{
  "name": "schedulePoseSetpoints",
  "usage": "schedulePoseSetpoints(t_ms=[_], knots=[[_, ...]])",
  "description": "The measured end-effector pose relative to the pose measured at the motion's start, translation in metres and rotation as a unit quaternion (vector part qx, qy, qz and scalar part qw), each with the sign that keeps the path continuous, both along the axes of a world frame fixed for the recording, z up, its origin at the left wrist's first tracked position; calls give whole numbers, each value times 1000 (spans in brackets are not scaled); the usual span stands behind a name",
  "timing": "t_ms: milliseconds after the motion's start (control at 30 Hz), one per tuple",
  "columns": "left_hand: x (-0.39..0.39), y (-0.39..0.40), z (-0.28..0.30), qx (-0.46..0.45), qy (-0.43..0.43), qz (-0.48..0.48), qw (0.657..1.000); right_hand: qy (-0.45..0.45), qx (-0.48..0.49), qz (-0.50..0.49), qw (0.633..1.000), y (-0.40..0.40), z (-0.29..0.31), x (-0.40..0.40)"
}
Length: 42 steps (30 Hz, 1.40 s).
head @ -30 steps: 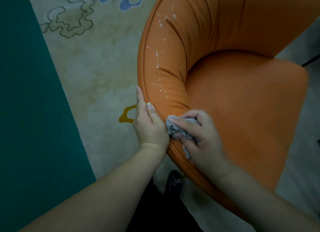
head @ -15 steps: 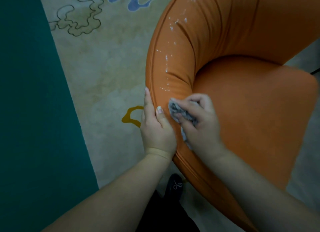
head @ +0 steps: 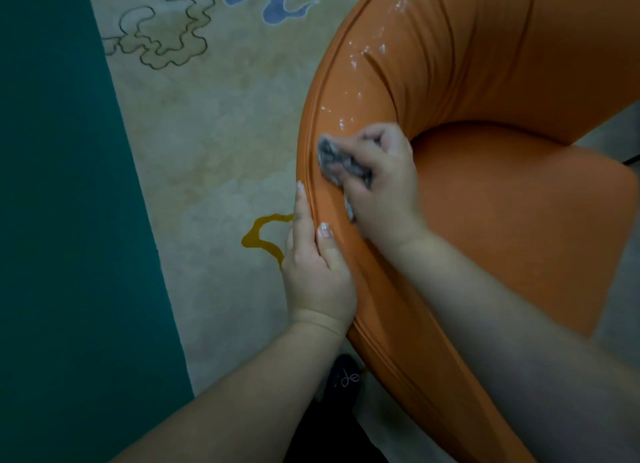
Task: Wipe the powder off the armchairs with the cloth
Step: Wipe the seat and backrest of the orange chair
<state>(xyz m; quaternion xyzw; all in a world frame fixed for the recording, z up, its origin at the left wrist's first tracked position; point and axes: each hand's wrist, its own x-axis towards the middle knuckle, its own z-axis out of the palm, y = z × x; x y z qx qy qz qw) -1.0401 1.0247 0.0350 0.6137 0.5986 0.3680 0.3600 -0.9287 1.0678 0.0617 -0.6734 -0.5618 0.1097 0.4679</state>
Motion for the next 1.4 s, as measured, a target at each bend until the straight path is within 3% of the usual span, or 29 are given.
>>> schedulePoseSetpoints(t_ms=[100, 233, 400, 500, 667, 833, 933, 1200, 1400], knots=[[1, -2, 4, -4, -6, -8, 1000, 13, -17, 2, 1000, 14, -3, 4], [-1, 0, 5, 7, 1, -9, 1000, 9, -20, 63, 998, -37, -8, -5], [1, -1, 5, 5, -4, -9, 1000, -40, -8, 30, 999, 21, -1, 6], [2, -2, 6, -3, -9, -9, 1000, -15, 8, 3, 1000, 41, -3, 10], [1, -1, 6, 13, -1, -12, 1000, 24, 4, 24, 999, -18, -10, -4], [2, -2, 10, -4, 0, -4, 1000, -37, 3, 13, 999, 42, -2, 14], [3, -1, 10, -8, -7, 0, 1000, -1, -3, -1, 1000, 51, -3, 16], [1, 2, 11, 5, 12, -4, 1000, 116, -53, 24, 992, -45, -12, 1], [2, 6, 28, -89, 61, -32, 994, 170, -54, -34, 983, -16, -9, 7]])
